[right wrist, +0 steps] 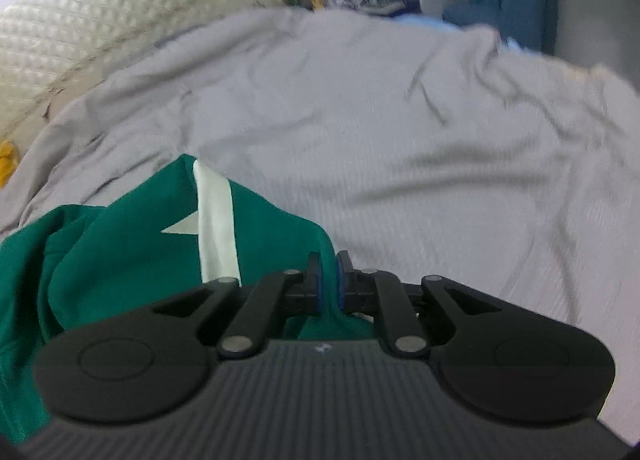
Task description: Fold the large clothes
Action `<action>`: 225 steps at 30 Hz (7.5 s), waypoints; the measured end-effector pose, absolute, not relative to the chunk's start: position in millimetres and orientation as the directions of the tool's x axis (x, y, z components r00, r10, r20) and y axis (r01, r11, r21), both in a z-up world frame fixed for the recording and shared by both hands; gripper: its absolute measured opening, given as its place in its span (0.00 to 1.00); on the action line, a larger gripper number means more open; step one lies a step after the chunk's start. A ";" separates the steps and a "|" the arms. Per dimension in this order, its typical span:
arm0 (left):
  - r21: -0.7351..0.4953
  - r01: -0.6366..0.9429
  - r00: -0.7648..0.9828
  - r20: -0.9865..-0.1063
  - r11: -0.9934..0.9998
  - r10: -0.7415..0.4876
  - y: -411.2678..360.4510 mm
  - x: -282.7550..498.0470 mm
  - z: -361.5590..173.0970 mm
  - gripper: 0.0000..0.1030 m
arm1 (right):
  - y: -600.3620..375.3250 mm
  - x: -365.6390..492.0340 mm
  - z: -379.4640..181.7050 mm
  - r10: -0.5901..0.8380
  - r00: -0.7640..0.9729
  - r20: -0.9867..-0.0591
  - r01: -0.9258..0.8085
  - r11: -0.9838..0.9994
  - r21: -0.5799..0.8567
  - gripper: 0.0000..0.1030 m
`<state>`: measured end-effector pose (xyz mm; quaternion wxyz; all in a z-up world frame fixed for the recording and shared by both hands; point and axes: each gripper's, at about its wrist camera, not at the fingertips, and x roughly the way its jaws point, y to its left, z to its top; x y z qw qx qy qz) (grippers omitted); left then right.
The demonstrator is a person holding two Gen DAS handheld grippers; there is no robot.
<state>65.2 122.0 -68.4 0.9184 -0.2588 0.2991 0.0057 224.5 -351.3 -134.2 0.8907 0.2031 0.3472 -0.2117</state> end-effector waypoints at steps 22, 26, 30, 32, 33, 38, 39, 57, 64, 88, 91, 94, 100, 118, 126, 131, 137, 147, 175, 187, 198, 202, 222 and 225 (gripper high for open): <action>-0.484 -0.076 0.809 -0.541 0.872 -0.230 106.4 71.2 -69.8 0.77 | -318.2 142.4 -49.4 -0.141 0.902 -0.409 0.281 0.910 0.306 0.89; -0.460 -0.073 0.808 -0.548 0.885 -0.218 103.2 71.1 -69.1 0.77 | -292.2 129.5 -39.6 -0.071 0.937 -0.342 0.180 0.937 0.299 0.89; -0.461 -0.070 0.799 -0.557 0.885 -0.226 102.5 73.6 -71.5 0.76 | -259.3 126.1 -44.8 0.083 0.941 -0.328 0.023 0.952 0.306 0.89; -0.459 -0.064 0.795 -0.560 0.886 -0.234 99.9 76.0 -72.6 0.76 | -242.2 128.4 -50.3 0.166 0.922 -0.349 -0.058 0.952 0.300 0.89; -0.456 -0.059 0.793 -0.562 0.888 -0.236 98.0 77.0 -73.4 0.76 | -233.3 130.7 -54.1 0.196 0.912 -0.360 -0.088 0.952 0.294 0.89; -0.423 -0.069 0.777 -0.591 0.903 -0.217 93.5 88.1 -80.9 0.71 | -200.7 145.3 -73.9 0.334 0.844 -0.419 -0.193 0.919 0.344 0.89; -0.421 -0.074 0.771 -0.598 0.904 -0.216 93.0 90.2 -83.8 0.71 | -195.2 147.5 -78.1 0.342 0.834 -0.432 -0.191 0.915 0.355 0.89; -0.389 -0.052 0.795 -0.574 0.920 -0.197 75.8 100.9 -86.1 0.11 | -163.3 174.6 -131.6 0.432 0.666 -0.608 -0.216 0.892 0.397 0.16; -0.475 -0.002 0.840 -0.478 0.880 -0.257 83.3 60.7 -52.9 0.09 | -175.6 134.4 -93.0 0.517 0.705 -0.484 -0.289 0.834 0.470 0.02; -0.570 -0.094 0.811 -0.519 0.816 -0.268 112.2 -17.8 -43.1 0.33 | -190.2 119.9 -90.1 0.520 0.706 -0.481 -0.235 0.813 0.533 0.38; -0.609 -0.114 0.822 -0.501 0.785 -0.270 120.7 -14.3 -43.4 0.63 | -200.4 128.8 -92.4 0.532 0.714 -0.455 -0.215 0.785 0.581 0.75; -0.636 -0.112 0.836 -0.476 0.763 -0.273 126.6 -11.6 -38.2 0.68 | -208.6 143.6 -93.2 0.535 0.719 -0.444 -0.192 0.766 0.613 0.75; -0.616 -0.127 0.838 -0.486 0.777 -0.248 129.6 25.4 -34.2 0.72 | -218.1 182.8 -101.4 0.530 0.717 -0.453 -0.148 0.751 0.644 0.75; -0.611 -0.055 0.798 -0.502 0.789 -0.333 131.1 127.7 -99.2 0.70 | -156.8 279.8 -152.1 0.631 0.628 -0.454 -0.230 0.709 0.667 0.73; -0.570 -0.069 0.792 -0.530 0.819 -0.303 125.6 133.8 -103.7 0.33 | -156.1 278.7 -147.8 0.659 0.618 -0.429 -0.281 0.695 0.662 0.19; -0.586 -0.050 0.843 -0.459 0.809 -0.280 132.2 117.8 -86.7 0.12 | -163.2 255.4 -113.3 0.669 0.654 -0.353 -0.353 0.682 0.640 0.15; -0.652 0.027 0.887 -0.334 0.758 -0.318 143.0 80.5 -56.4 0.11 | -184.0 198.3 -69.0 0.670 0.704 -0.236 -0.418 0.659 0.625 0.14; -0.693 0.197 0.907 -0.141 0.694 -0.398 155.5 -13.4 -14.4 0.02 | -208.9 106.7 -40.0 0.660 0.737 -0.148 -0.443 0.636 0.632 0.14; -0.769 -0.030 0.781 -0.417 0.639 -0.465 142.8 52.2 -93.2 0.94 | -241.9 110.8 -93.5 0.569 0.754 -0.328 -0.153 0.638 0.754 0.74; -0.855 -0.007 0.663 -0.391 0.518 -0.638 125.1 100.0 -128.6 1.00 | -227.6 136.6 -117.8 0.596 0.713 -0.370 -0.113 0.618 0.778 0.80; -0.886 0.324 0.648 -0.049 0.333 -0.760 134.7 78.0 -92.7 0.88 | -224.8 127.1 -101.5 0.679 0.701 -0.217 -0.281 0.543 0.791 0.15; -0.907 0.254 0.662 -0.089 0.335 -0.744 136.9 84.3 -104.1 0.88 | -224.6 119.8 -92.2 0.698 0.699 -0.157 -0.338 0.516 0.787 0.15; -0.714 0.155 0.827 -0.284 0.682 -0.486 132.2 85.4 -90.2 0.24 | -194.5 114.7 -95.5 0.592 0.753 -0.287 -0.319 0.709 0.629 0.14; -0.700 0.196 0.858 -0.217 0.686 -0.466 137.3 49.6 -74.2 0.23 | -191.8 95.0 -76.2 0.604 0.764 -0.228 -0.371 0.700 0.610 0.14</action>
